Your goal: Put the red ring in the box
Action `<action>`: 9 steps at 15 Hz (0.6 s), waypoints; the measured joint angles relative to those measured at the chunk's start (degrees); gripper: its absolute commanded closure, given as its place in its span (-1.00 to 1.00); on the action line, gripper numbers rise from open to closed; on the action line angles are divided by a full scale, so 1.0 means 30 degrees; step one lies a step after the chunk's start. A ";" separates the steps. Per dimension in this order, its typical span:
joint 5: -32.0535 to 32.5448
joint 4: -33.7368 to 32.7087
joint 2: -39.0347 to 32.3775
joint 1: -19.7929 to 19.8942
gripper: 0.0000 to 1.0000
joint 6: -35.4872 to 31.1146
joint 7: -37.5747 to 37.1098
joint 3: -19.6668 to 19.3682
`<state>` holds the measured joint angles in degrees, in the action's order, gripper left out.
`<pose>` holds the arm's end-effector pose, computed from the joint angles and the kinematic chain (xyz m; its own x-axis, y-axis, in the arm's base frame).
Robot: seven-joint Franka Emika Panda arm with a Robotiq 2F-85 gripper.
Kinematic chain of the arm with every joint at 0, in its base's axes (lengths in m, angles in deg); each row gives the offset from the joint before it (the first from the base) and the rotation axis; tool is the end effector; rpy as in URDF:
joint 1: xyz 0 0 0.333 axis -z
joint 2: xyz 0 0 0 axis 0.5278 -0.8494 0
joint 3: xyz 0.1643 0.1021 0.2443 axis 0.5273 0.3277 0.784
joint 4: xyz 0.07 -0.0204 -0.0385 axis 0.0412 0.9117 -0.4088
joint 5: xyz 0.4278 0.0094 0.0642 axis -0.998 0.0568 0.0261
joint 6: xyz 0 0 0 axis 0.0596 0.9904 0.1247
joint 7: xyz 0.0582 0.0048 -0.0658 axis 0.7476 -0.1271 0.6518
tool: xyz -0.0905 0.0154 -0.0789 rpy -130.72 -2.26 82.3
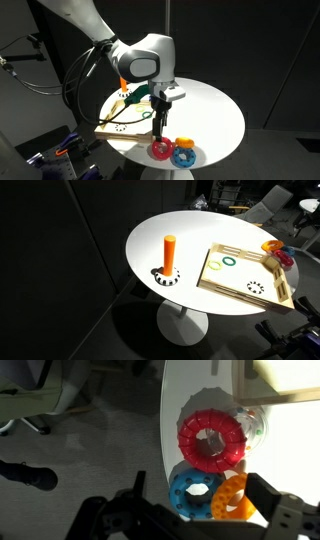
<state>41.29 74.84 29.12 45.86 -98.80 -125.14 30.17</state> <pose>0.4730 -0.2251 0.2025 0.5236 -0.8513 0.0339 -0.8455 -0.5142 0.1440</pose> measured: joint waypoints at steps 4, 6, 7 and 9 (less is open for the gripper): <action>0.0000 -0.0029 -0.1550 -0.0874 -1.00 -0.1308 -0.0828 -0.0519; 0.0000 -0.0043 -0.2256 -0.1340 -1.00 -0.1870 -0.1184 -0.0768; 0.0000 -0.0058 -0.2620 -0.1589 -1.00 -0.2150 -0.1353 -0.0891; 0.0000 -0.0181 -0.3331 -0.2040 -1.00 -0.2658 -0.1561 -0.1109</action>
<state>41.29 74.30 19.13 39.74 -106.78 -129.82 26.84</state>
